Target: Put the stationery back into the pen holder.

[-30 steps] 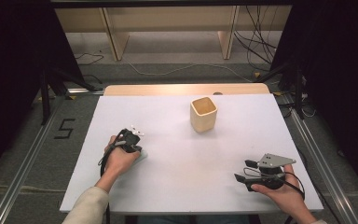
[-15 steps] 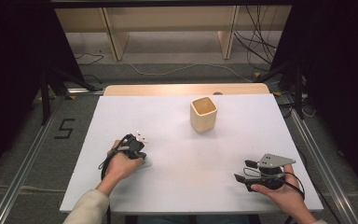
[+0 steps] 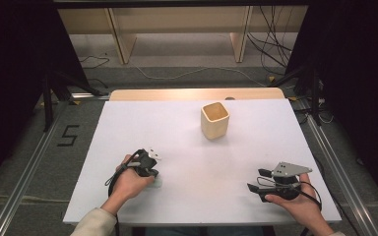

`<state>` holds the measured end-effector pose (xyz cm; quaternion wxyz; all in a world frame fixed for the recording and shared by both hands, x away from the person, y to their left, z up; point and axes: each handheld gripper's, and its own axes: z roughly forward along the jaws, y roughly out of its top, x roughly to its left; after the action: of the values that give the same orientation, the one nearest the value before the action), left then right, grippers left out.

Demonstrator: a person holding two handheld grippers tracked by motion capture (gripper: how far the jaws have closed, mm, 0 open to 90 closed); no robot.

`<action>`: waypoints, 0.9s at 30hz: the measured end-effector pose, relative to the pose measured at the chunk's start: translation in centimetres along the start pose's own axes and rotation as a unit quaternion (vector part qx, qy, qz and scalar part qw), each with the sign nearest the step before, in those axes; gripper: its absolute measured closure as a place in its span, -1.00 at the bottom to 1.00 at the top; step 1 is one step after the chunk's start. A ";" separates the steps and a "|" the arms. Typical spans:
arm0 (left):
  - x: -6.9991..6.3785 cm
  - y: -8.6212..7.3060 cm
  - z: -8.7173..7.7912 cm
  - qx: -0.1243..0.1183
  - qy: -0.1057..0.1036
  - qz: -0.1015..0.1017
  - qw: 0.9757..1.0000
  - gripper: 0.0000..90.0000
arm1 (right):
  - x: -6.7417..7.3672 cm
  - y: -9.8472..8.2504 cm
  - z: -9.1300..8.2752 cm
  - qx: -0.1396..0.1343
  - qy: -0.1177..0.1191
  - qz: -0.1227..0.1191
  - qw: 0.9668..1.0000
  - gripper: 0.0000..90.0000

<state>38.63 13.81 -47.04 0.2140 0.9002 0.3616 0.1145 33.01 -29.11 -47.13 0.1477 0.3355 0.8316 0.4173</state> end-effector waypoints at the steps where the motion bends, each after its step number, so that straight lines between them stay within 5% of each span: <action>1: -0.1 -0.1 -0.1 0.001 -0.002 0.001 1.000 1.00 | 0.0 0.0 0.0 0.000 0.000 0.000 1.000 -0.32; 15: -0.9 -0.9 -0.5 -0.006 -0.004 0.007 1.000 1.00 | 0.0 0.0 0.1 0.001 0.000 0.001 1.000 -0.32; 27: -0.4 -1.1 -1.4 -0.061 0.018 -0.010 0.998 0.82 | 0.1 0.0 0.0 0.001 0.001 0.000 1.000 -0.32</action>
<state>37.23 14.66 -46.37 0.2627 0.8796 0.3670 0.1505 33.00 -29.05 -47.15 0.1466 0.3355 0.8318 0.4171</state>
